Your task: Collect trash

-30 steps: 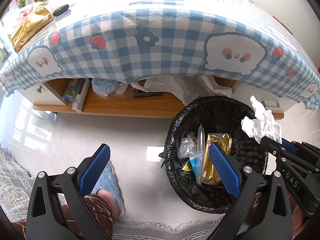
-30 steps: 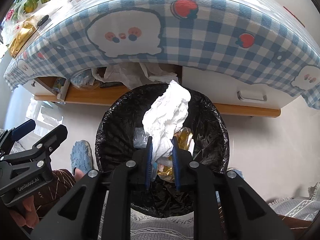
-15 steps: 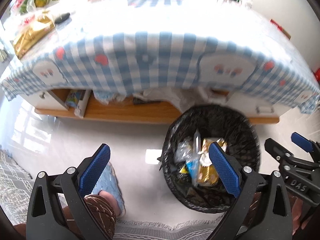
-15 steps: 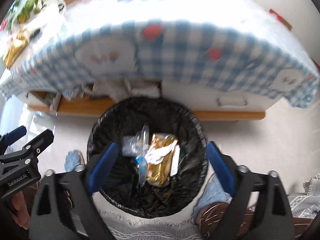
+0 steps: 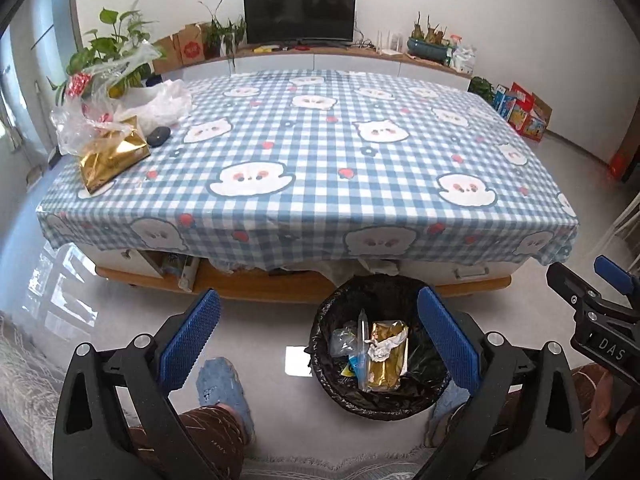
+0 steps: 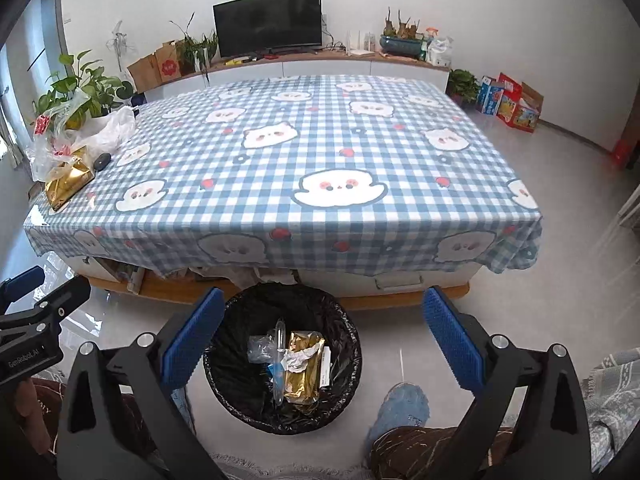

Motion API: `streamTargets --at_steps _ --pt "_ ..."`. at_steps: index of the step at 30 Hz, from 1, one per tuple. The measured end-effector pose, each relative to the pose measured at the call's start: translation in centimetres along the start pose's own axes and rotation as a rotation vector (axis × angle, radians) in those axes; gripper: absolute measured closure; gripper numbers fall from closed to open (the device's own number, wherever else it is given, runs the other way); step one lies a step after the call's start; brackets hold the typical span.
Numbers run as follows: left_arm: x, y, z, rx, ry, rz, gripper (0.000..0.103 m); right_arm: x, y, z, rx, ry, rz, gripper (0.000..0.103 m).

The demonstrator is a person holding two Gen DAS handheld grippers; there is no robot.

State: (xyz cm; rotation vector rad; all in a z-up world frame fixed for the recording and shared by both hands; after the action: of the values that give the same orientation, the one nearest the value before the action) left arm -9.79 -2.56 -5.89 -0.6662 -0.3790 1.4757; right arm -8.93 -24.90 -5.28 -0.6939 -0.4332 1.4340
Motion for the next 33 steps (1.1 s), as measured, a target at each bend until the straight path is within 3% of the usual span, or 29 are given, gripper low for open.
streamTargets --at_steps 10,33 --pt "-2.1 -0.5 2.2 -0.033 0.031 -0.040 0.006 -1.0 -0.3 3.6 -0.044 -0.002 -0.003 0.008" --pt "-2.4 0.0 0.5 -0.009 0.046 -0.044 0.006 -0.6 0.2 2.1 -0.015 -0.009 0.009 0.008"
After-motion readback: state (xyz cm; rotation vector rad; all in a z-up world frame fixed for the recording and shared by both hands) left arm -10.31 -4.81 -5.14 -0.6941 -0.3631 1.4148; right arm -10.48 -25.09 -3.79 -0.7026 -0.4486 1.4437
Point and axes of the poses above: each gripper's, at about its wrist camera, not at the fingertips, and z roughly against the way its jaws point, x to its left, y to its underside, the point moved 10 cm from there along -z, roughly the way its jaws point, and after that the axes turned 10 degrees about y, right-handed, at the moved point
